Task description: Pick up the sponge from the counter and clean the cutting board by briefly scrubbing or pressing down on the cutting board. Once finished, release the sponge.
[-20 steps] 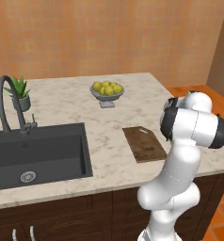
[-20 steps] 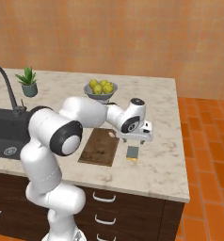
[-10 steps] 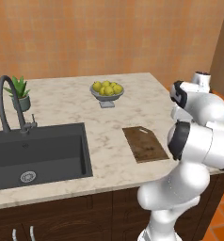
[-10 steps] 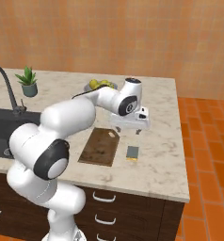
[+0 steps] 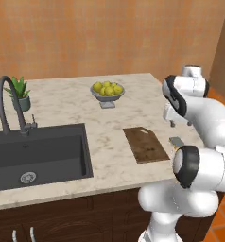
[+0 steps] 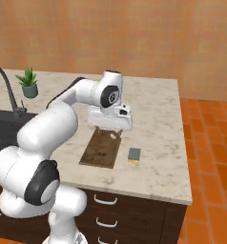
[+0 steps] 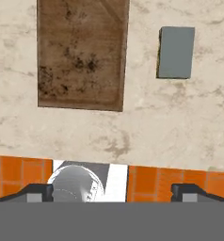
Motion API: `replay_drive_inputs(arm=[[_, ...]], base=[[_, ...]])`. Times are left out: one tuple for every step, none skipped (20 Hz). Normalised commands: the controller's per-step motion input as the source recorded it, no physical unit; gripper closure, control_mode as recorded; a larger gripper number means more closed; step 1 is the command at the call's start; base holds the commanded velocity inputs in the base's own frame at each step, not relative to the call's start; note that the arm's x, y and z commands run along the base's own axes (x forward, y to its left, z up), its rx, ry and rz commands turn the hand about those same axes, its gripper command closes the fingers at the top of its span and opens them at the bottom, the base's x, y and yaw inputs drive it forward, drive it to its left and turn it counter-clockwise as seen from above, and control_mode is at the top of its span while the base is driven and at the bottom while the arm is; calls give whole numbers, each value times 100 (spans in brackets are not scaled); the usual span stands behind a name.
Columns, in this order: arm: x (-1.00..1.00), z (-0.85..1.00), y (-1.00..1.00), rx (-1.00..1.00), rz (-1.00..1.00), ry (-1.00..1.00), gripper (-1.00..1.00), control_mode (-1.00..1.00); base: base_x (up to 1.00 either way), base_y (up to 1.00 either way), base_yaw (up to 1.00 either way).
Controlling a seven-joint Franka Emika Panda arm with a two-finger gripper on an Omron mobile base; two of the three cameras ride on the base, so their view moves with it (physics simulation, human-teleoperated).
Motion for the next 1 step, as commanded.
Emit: replay_drive_inputs(arm=[[-77,60,37,0,0,0,-100,-100]], base=[[0,0,0]])
